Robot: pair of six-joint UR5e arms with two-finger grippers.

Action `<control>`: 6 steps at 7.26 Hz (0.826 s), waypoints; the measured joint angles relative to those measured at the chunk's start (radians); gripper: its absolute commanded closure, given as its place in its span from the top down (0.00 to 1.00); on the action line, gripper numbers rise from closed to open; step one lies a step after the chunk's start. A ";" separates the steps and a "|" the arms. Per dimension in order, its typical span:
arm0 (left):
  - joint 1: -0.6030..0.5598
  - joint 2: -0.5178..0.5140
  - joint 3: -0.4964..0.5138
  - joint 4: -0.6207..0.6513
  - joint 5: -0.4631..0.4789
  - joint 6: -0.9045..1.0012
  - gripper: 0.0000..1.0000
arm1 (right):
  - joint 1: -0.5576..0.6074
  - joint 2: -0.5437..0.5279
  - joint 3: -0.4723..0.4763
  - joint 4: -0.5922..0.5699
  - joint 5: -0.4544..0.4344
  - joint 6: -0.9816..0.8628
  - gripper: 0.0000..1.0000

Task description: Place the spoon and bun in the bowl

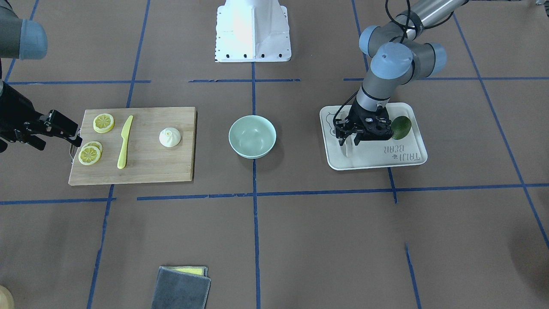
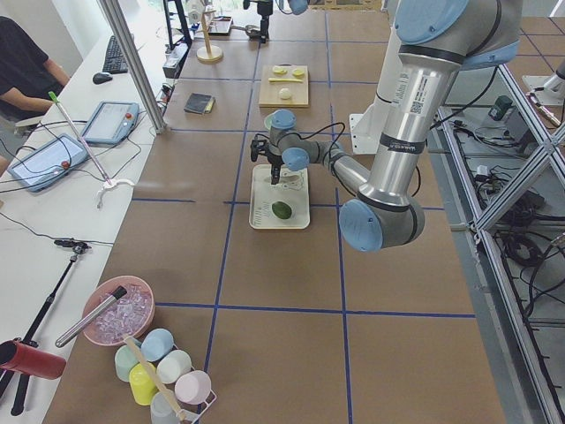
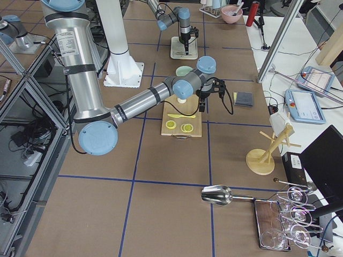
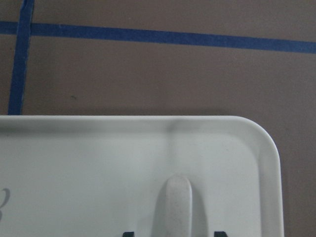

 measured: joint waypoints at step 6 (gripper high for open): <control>0.005 0.004 -0.042 0.034 0.000 0.004 0.00 | -0.007 0.001 0.007 0.000 0.001 0.000 1.00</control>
